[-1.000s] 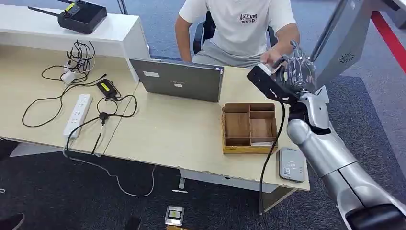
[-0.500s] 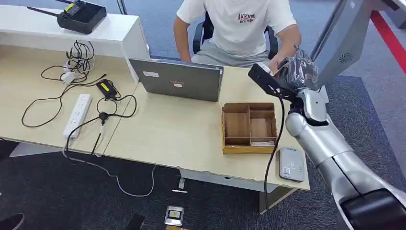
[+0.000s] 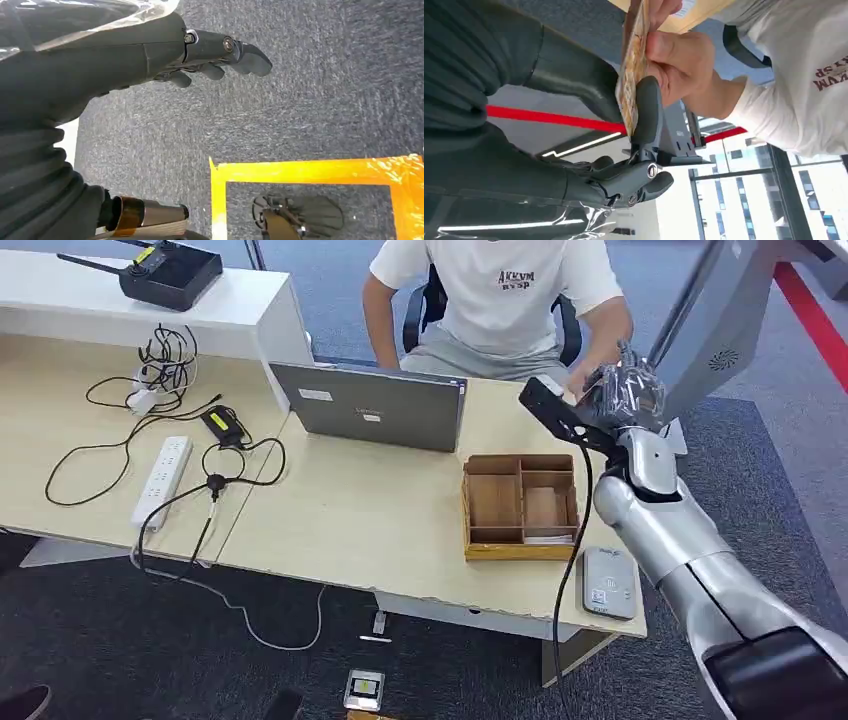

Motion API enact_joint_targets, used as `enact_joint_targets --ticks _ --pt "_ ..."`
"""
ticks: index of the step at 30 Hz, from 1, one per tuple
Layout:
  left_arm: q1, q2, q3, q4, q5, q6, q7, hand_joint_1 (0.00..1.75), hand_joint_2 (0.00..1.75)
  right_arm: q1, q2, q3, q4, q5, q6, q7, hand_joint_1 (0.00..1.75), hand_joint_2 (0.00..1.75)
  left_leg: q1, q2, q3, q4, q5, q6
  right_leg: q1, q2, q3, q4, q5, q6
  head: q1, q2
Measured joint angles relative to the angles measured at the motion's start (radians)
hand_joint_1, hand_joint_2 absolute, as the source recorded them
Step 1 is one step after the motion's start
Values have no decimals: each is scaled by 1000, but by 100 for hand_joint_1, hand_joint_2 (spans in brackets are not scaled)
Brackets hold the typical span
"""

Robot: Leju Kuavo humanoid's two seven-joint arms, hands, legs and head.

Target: Pass the card to the sensor for recognition and then transmit it.

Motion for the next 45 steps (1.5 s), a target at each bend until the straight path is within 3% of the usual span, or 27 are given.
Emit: enact_joint_targets --ticks 4,6,10,15,18,21,26,30,36,39,42,45 --pt "11 0 -1 0 18 11 -15 0 175 -2 0 8 11 33 -48 -9 0 0 0 0 0 0 0 0 0 0 0 0 0 0 0 0" --pt "17 0 -1 0 47 23 -32 0 175 4 -20 14 -7 152 -108 10 0 0 0 0 1 1 0 0 0 0 -1 0 0 0 -1 0" --pt "45 0 1 0 92 36 -49 0 175 87 -126 19 -191 378 -126 101 0 0 0 0 0 2 -1 0 0 0 0 -1 0 0 0 0" --pt "56 2 6 1 132 45 -42 0 175 257 -265 -43 -411 537 -149 123 0 0 0 0 0 3 -2 2 0 0 0 -2 0 0 0 0" --pt "58 2 14 1 161 57 -37 0 175 398 -373 -133 -534 544 -196 183 0 0 0 -2 0 5 -2 3 0 -2 1 -3 -1 2 0 0" --pt "66 3 18 1 179 62 -47 0 175 586 -501 -279 -642 510 -265 217 0 0 0 -4 -1 5 -4 4 0 -5 4 -4 -1 2 0 0" --pt "64 4 19 2 196 71 -52 0 175 849 -593 -545 -737 522 -350 201 0 0 0 -2 -2 5 -5 5 0 -3 3 -4 -1 2 0 0" --pt "64 3 19 2 205 80 -43 0 175 964 -586 -738 -772 563 -352 82 0 0 0 -2 -1 5 -5 6 0 -3 2 -4 -1 2 0 0" --pt "64 3 19 2 217 82 -40 0 175 1018 -459 -1079 -763 578 -352 -174 0 0 0 -2 -1 5 -4 5 0 -3 2 -3 -1 2 -1 0" --pt "62 1 19 2 222 82 -36 0 175 1037 -378 -1240 -724 543 -352 -169 0 0 0 -1 -1 5 -4 5 0 -3 2 -3 -2 2 0 0" --pt "62 0 19 2 227 82 -37 0 175 1041 -313 -1351 -663 486 -352 -242 0 0 -1 2 -1 5 -4 5 -1 1 -1 -3 -1 2 -2 0" --pt "58 -4 19 2 237 85 -37 0 175 1028 -246 -1466 -588 509 -352 -322 0 0 -1 3 0 4 -5 5 -1 2 -1 -3 -1 2 -2 0"
